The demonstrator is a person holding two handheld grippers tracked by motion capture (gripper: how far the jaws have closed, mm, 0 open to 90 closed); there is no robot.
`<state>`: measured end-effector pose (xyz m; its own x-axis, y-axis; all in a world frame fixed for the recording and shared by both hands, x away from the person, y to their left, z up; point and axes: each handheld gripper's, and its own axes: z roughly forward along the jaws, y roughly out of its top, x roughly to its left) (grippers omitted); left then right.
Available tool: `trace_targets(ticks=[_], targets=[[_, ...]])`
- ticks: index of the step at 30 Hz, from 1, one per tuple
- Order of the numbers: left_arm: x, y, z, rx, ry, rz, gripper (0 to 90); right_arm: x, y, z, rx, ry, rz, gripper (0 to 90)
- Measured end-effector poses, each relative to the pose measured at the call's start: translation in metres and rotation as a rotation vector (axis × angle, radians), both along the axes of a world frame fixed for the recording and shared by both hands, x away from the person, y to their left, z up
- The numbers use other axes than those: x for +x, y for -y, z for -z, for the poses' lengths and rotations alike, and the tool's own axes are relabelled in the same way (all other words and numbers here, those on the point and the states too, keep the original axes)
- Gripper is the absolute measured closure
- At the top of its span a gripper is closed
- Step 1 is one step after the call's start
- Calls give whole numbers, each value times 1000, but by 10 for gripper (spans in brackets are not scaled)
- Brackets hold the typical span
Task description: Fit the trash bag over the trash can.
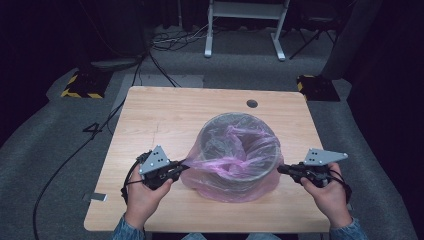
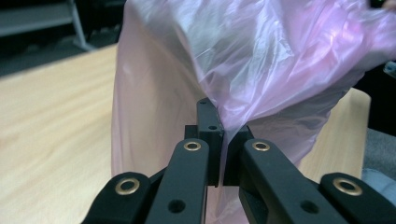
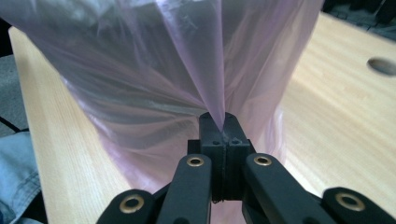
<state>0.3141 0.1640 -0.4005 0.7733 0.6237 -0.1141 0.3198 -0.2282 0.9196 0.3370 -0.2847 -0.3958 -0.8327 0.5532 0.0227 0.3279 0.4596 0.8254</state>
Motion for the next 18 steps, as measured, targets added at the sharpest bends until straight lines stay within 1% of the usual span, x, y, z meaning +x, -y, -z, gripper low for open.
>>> trace_targets(ticks=[2, 4, 6, 7, 8, 9, 10, 11, 13, 14, 15, 16, 17, 18], targets=[[7, -4, 10, -20, -43, -16, 900, 5, -2, 6, 1, -17, -5, 900], [12, -6, 18, -30, -70, -27, 900, 9, -7, 13, -8, -36, -16, 900], [17, -4, 24, -46, -97, -17, 900, 13, -13, 20, -19, -51, -27, 900], [18, -2, 26, -39, -101, -18, 900, 15, -16, 25, -29, -58, -33, 900], [19, 1, 27, -19, -94, -20, 900, 16, -19, 29, -45, -64, -34, 900], [18, 3, 26, -1, -83, -22, 900, 17, -22, 34, -74, -59, -30, 900], [18, 6, 25, -1, -71, -13, 900, 18, -24, 39, -103, -54, -22, 900], [17, 7, 23, 0, -65, -5, 900, 20, -25, 44, -117, -66, -26, 900], [17, 9, 20, 9, -52, -7, 900, 22, -25, 53, -128, -95, -28, 900], [18, 9, 20, 16, -56, -12, 900, 24, -24, 57, -125, -101, -24, 900], [19, 9, 21, 21, -66, -15, 900, 25, -22, 58, -115, -114, -19, 900], [21, 9, 22, 26, -77, -20, 900, 25, -21, 59, -109, -118, -16, 900], [22, 10, 26, 38, -92, -29, 900, 23, -21, 58, -115, -117, -16, 900], [23, 11, 28, 41, -96, -27, 900, 20, -22, 56, -124, -121, -29, 900]])
